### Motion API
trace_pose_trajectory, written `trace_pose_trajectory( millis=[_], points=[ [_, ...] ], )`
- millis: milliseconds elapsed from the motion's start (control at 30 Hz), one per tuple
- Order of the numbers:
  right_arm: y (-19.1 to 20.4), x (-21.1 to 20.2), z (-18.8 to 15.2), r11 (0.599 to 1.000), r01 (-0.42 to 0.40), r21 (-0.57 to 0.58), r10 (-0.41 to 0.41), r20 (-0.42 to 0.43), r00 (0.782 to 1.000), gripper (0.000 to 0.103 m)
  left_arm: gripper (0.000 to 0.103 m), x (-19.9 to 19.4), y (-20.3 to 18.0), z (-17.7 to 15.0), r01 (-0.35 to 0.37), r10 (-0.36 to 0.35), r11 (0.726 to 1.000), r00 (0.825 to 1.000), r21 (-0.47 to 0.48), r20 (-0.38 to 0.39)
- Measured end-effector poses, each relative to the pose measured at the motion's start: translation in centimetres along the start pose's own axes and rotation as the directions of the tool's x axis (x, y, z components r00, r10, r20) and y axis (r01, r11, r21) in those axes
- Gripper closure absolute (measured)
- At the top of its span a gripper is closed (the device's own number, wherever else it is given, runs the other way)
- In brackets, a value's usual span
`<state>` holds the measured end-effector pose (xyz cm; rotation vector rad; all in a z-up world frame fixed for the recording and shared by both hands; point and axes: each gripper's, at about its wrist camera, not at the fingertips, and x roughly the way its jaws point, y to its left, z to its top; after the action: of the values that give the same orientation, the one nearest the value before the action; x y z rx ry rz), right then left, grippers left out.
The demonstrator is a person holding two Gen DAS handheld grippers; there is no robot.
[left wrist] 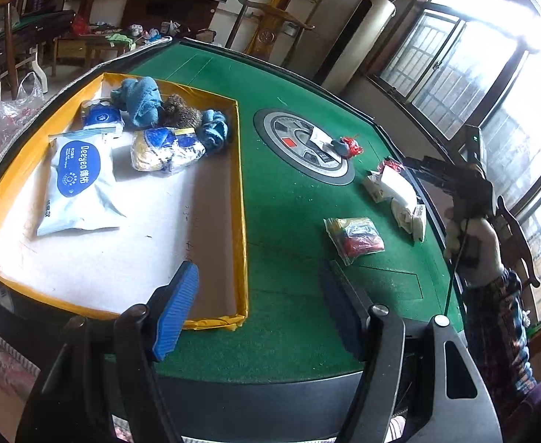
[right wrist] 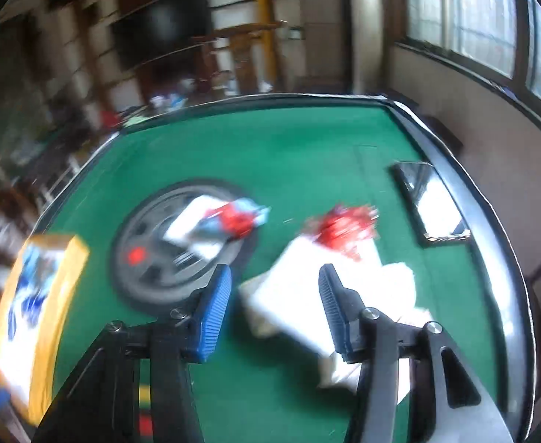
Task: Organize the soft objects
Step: 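Move right tool to white foam block while left tool approaches striped sponge pack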
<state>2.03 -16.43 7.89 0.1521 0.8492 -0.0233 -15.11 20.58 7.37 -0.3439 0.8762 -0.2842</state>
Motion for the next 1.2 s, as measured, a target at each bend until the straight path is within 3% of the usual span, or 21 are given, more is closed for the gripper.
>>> trace_pose_trajectory(
  millis=[67, 133, 200, 233, 333, 367, 400, 467, 500, 600, 633, 733, 933, 1200],
  points=[
    [-1.7, 2.1, 1.6, 0.997, 0.067, 0.050, -0.066, -0.023, 0.998, 0.058, 0.035, -0.4, -0.5, -0.1, 0.000, 0.000, 1.000, 1.000, 0.014, 0.005],
    [-3.1, 3.7, 2.1, 0.993, 0.070, 0.096, -0.064, -0.062, 0.996, 0.058, 0.035, -1.1, -0.9, -0.1, -0.010, 0.010, 1.000, 1.000, 0.025, 0.020],
    [-2.7, 4.8, 1.9, 0.992, -0.052, 0.118, 0.066, -0.119, 0.991, 0.059, 0.035, -1.8, -0.9, 0.0, -0.027, 0.026, 0.999, 0.999, 0.032, 0.036],
    [-2.2, 4.8, 1.5, 0.984, -0.139, 0.112, 0.155, -0.146, 0.977, 0.059, 0.035, -2.1, -0.9, 0.1, -0.032, 0.031, 0.999, 0.999, 0.033, 0.044],
    [0.5, 3.1, -1.4, 0.928, -0.371, 0.013, 0.363, -0.240, 0.900, 0.058, 0.035, -2.3, -0.8, 0.5, -0.039, 0.037, 0.999, 0.997, 0.036, 0.061],
    [1.4, 2.2, -2.7, 0.908, -0.419, -0.028, 0.397, -0.263, 0.879, 0.058, 0.035, -2.2, -0.8, 0.6, -0.036, 0.034, 0.999, 0.997, 0.037, 0.063],
    [2.0, 0.9, -3.7, 0.898, -0.433, -0.082, 0.399, -0.264, 0.878, 0.053, 0.035, -1.9, -0.9, 0.7, -0.031, 0.029, 0.999, 0.998, 0.038, 0.062],
    [2.0, -0.9, -5.1, 0.874, -0.476, -0.100, 0.436, -0.272, 0.858, 0.053, 0.035, -1.1, -1.4, 0.8, -0.017, 0.015, 0.999, 0.999, 0.044, 0.047],
    [1.3, -1.6, -5.3, 0.879, -0.471, -0.076, 0.441, -0.246, 0.863, 0.053, 0.035, -0.6, -1.8, 0.7, -0.009, 0.007, 0.999, 0.999, 0.050, 0.034],
    [0.3, -2.1, -5.9, 0.942, -0.331, -0.061, 0.317, -0.170, 0.933, 0.052, 0.035, 0.7, -3.1, 0.2, 0.006, -0.006, 0.997, 1.000, 0.078, 0.003],
    [0.1, -1.7, -6.0, 0.953, -0.300, -0.047, 0.289, -0.169, 0.942, 0.052, 0.035, 0.9, -3.6, 0.0, 0.011, -0.011, 0.996, 1.000, 0.090, -0.004],
    [-0.8, 0.2, -6.3, 0.966, -0.257, 0.030, 0.258, -0.202, 0.945, 0.052, 0.035, 1.1, -5.1, -0.4, 0.005, -0.004, 0.989, 1.000, 0.145, -0.007],
    [0.3, 1.2, -7.3, 0.958, -0.266, 0.105, 0.283, -0.204, 0.937, 0.048, 0.035, 1.9, -7.5, -0.1, -0.054, 0.057, 0.964, 0.998, 0.262, -0.002],
    [4.8, 2.5, -8.4, 0.986, -0.155, -0.068, 0.140, -0.179, 0.974, 0.033, 0.035, 5.8, -9.8, 0.5, -0.036, 0.064, 0.940, 0.996, 0.339, -0.069]
  ],
)
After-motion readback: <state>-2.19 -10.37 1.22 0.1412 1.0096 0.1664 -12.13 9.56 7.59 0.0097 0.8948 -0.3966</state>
